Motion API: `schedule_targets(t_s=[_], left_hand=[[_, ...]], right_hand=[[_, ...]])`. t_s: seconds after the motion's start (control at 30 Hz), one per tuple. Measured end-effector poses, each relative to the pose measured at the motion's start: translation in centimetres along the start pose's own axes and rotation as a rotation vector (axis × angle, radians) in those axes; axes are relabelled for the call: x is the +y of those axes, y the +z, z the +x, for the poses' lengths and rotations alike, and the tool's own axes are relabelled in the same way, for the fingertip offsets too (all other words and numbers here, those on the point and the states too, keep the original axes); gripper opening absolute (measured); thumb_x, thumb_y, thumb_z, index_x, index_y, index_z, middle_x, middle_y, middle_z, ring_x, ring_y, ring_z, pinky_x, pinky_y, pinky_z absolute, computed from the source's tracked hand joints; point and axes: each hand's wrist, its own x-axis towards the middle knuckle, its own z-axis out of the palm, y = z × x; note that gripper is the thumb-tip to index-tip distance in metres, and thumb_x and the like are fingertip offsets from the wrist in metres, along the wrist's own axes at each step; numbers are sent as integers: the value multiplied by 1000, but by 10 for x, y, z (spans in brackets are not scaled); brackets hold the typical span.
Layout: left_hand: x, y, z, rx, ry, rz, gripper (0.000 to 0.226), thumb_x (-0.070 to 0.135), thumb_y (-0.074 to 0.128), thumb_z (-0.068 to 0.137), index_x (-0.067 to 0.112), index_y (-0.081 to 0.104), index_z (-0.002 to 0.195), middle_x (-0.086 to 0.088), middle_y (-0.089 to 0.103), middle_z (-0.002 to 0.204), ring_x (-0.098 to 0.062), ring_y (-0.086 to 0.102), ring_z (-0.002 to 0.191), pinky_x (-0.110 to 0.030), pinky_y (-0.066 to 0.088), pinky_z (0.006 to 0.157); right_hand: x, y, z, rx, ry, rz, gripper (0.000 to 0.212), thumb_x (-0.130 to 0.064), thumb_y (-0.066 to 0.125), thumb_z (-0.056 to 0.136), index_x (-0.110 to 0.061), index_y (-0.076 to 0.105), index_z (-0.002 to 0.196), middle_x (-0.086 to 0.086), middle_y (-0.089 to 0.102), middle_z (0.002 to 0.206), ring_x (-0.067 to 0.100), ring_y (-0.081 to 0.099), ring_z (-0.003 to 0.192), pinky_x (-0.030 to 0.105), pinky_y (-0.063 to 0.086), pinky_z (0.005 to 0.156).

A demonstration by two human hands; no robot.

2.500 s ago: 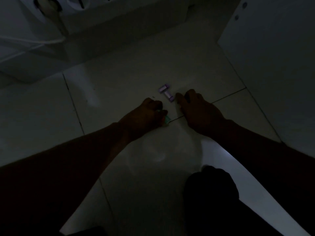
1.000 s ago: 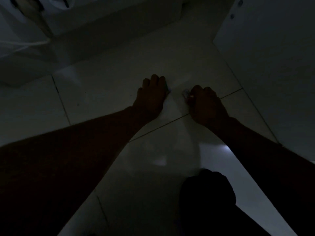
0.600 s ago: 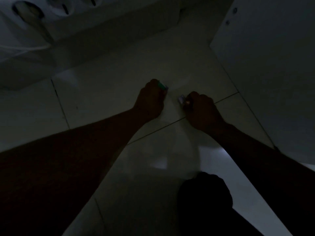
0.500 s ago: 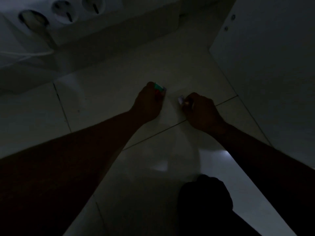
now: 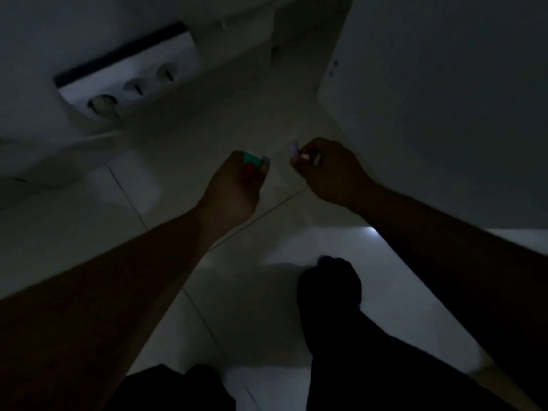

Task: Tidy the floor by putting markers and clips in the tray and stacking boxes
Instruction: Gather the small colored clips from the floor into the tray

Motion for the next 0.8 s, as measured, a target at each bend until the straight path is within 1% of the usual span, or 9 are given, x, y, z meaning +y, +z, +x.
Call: schedule_targets(t_s=[0.13,0.2,0.3,0.4,0.43,0.53,0.6,0.7,0.8], left_hand=[[52,-25,-55,-46,-3,35,29,41,53,92,14,51,103,3,56,85,-10,58,77,-36,54,79],[81,-43,-87,-66,-34,31,28,43,51,92,18,48,104,4,54,85,-8,55,77,-39,55,81],[126,-70,-135,-87,-33,64,29,44,50,93,17,48,104,4,53,83,-9,55,75,-43,55,84],[176,-97,-175,-87,-49,40,30,47,50,92,19,50,103,1,57,87,-16,60,84,-46,54,87],[196,-108,-190,-86,-52,30,32,48,50,91,18,52,103,0,58,88,-18,61,86,-47,55,87],[253,-132,-228,-102,-48,35,38,53,49,90,17,52,101,-3,58,87,-20,61,85,-50,56,83],[291,-147,-249,-99,-32,33,32,52,49,90,20,51,97,-2,57,86,-20,61,84,-52,56,82],[346,-162,-278,-106,-5,-1,27,51,50,90,24,51,93,-7,59,89,-25,62,88,-54,55,83],[398,-178,-297,-57,11,-20,27,53,51,88,25,51,90,-11,62,93,-28,63,91,-55,54,84]], right_hand=[[-41,-36,-47,-3,51,75,33,-38,55,94,-6,60,88,2,56,80,14,52,74,20,32,52],[-63,-55,-79,22,81,102,33,-40,54,94,-9,57,83,-1,55,77,12,51,71,14,33,49],[-100,-91,-123,57,82,131,28,-36,56,94,-11,53,81,0,55,77,13,51,70,17,32,51],[-137,-138,-159,56,106,199,19,-29,58,93,-11,57,89,-11,49,71,0,46,60,0,33,51],[-152,-158,-172,61,111,212,18,-29,58,93,-11,57,90,-16,46,70,-4,44,59,-2,32,50],[-198,-210,-202,49,124,214,17,-33,56,94,-16,56,93,-12,50,73,-3,47,62,7,34,50],[-227,-245,-219,54,140,242,14,-34,54,95,-20,55,93,-9,53,75,1,49,64,16,36,51],[-267,-294,-248,80,138,265,22,-38,53,95,-16,58,91,-7,53,71,5,48,62,22,37,52],[-302,-347,-272,95,110,211,30,-41,55,93,-12,63,92,-3,58,73,13,55,69,28,43,61]])
